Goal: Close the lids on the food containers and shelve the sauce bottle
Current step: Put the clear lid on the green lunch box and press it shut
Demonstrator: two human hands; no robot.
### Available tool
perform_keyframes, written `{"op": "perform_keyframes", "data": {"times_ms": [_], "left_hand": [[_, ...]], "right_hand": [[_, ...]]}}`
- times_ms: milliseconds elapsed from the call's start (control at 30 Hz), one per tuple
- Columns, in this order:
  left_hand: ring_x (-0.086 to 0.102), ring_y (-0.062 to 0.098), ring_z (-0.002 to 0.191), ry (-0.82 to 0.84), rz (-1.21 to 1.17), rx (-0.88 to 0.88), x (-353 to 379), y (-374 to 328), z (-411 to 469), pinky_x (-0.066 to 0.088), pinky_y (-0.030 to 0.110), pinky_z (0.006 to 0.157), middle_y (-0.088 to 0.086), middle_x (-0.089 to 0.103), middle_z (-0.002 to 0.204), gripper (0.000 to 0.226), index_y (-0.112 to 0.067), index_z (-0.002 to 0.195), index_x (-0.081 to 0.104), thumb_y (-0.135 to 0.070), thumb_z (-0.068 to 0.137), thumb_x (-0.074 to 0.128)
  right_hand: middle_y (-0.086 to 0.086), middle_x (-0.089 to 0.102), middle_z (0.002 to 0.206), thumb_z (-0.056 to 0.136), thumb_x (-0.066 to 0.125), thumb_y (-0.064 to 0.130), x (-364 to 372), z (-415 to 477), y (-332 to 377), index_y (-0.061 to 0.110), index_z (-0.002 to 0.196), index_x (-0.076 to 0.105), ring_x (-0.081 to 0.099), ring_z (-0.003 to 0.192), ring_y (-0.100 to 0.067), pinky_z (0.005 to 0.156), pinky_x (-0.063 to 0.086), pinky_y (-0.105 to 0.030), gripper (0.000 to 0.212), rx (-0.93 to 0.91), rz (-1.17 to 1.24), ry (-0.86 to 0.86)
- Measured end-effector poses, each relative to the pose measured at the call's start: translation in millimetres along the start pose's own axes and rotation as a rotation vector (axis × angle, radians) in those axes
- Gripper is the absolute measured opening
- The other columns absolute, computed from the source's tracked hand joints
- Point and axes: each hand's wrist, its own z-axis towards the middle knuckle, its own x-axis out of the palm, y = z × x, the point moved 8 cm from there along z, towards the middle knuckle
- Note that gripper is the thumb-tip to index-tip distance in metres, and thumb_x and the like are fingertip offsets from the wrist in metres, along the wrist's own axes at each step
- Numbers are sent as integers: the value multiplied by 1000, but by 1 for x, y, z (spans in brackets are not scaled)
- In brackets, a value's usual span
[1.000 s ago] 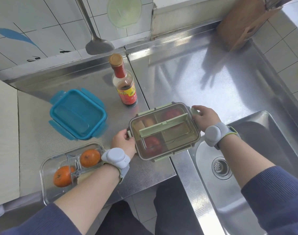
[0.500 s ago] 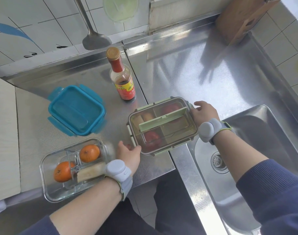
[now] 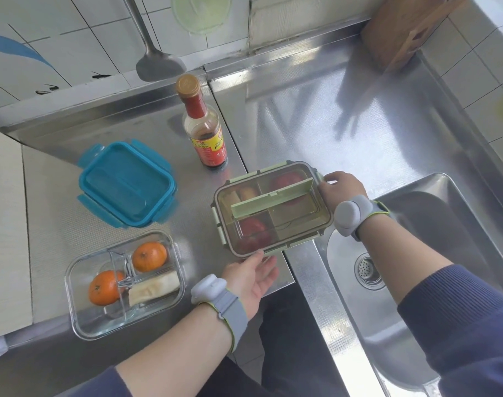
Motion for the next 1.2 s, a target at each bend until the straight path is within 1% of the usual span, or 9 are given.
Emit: {"op": "perform_keyframes", "data": {"times_ms": [133, 233, 400, 733, 933, 1000, 1067, 1133, 1200], "left_hand": [[67, 21, 73, -2, 8, -11, 1, -1, 0, 57, 23, 48, 17, 65, 92, 18, 0, 111, 51, -7, 95, 53], [64, 11, 50, -15, 44, -2, 0, -2, -1, 53, 18, 42, 15, 65, 96, 16, -2, 108, 52, -10, 95, 54], [56, 10, 54, -10, 70, -10, -3, 2, -7, 49, 15, 40, 11, 68, 88, 9, -8, 90, 55, -16, 94, 56], [53, 15, 55, -78, 218, -6, -16, 7, 4, 47, 21, 46, 2, 57, 68, 17, -17, 95, 51, -29, 90, 62], [56, 16, 63, -107, 268, 18, -22, -1, 18, 51, 28, 55, 5, 58, 78, 16, -9, 99, 57, -19, 88, 64], [59, 18, 73, -211, 386, 121, -33, -17, 20, 57, 35, 72, 7, 59, 91, 36, -7, 114, 54, -20, 84, 69], [61, 27, 101, -398, 610, 372, -44, -51, 12, 48, 38, 97, 11, 59, 118, 55, -7, 131, 45, -20, 82, 67], [52, 24, 121, -471, 684, 689, -35, -87, -6, 38, 30, 101, 8, 50, 138, 56, -10, 138, 41, -13, 84, 58], [54, 21, 116, -439, 744, 821, -17, -109, -11, 40, 28, 95, 5, 55, 133, 47, -12, 132, 50, -9, 86, 52]], "right_hand": [[-6, 65, 124, 90, 48, 32, 1, -2, -2, 20, 125, 59, 61, 108, -28, 82, 43, -29, 39, -4, 1, 10], [-6, 64, 125, 90, 48, 32, 1, -4, -3, 19, 126, 58, 61, 108, -29, 82, 43, -29, 40, 2, 9, 16], [-7, 64, 126, 91, 49, 33, 0, -8, -4, 17, 127, 58, 60, 111, -28, 79, 40, -27, 41, 0, 2, 12], [-11, 62, 127, 93, 48, 27, -2, -14, 1, 13, 126, 59, 58, 114, -34, 90, 44, -32, 38, 4, -54, 2], [-7, 65, 123, 92, 46, 33, 6, -17, -8, 19, 127, 56, 60, 109, -29, 79, 41, -28, 39, 10, -13, -11], [-6, 65, 121, 91, 46, 34, 8, -17, -11, 20, 128, 56, 60, 107, -28, 76, 38, -27, 41, 4, -14, -15], [-8, 64, 124, 90, 47, 34, 7, -18, -11, 18, 128, 56, 60, 108, -29, 77, 40, -27, 42, -19, -32, -55], [-11, 60, 128, 90, 50, 34, 2, -21, -9, 15, 128, 58, 58, 114, -30, 85, 43, -31, 43, -61, -32, -130], [-16, 65, 118, 88, 53, 30, 0, -24, -4, 9, 114, 66, 59, 109, -35, 87, 49, -36, 36, -121, -31, -173]]}}
